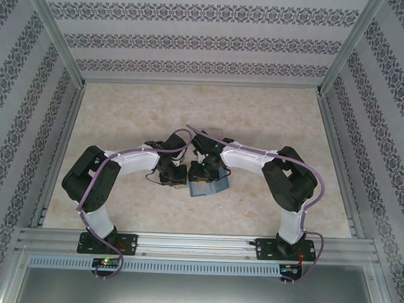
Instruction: Take the credit cards out of the card holder
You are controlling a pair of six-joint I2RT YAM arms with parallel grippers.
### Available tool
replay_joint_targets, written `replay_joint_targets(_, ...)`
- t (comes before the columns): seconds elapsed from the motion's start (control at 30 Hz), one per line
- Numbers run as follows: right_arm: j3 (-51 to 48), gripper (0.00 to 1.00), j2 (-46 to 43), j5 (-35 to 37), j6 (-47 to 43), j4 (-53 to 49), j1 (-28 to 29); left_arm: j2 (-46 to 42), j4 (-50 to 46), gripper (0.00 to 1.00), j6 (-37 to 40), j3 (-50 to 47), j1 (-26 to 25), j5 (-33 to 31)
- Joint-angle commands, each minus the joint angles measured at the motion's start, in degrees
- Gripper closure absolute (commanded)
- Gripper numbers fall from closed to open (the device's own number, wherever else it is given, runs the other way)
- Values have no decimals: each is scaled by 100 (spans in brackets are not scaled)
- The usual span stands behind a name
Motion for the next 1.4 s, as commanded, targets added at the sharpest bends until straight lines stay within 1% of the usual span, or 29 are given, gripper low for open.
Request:
replay_joint_targets(0.0, -37, 66, 83, 358, -24, -330, 78, 107, 76, 90, 101, -95, -63, 21)
replay_joint_targets(0.27, 171, 61, 68, 835, -251, -844, 116, 94, 76, 90, 98, -92, -63, 5)
replay_joint_targets(0.43, 391, 56, 63, 1260, -417, -1285, 200, 92, 76, 90, 85, -53, -63, 7)
replay_joint_targets(0.63, 538, 48, 10, 1706, -564, -1648, 284, 113, 67, 90, 103, -16, -63, 48)
replay_joint_targets(1.0, 620, 47, -118, 2318, -682, -2156, 299, 129, 93, 90, 92, 19, -63, 101)
replay_joint_targets(1.37, 649, 46, -126, 2695, -774, -2489, 294, 149, 76, 90, 91, 70, -63, 108)
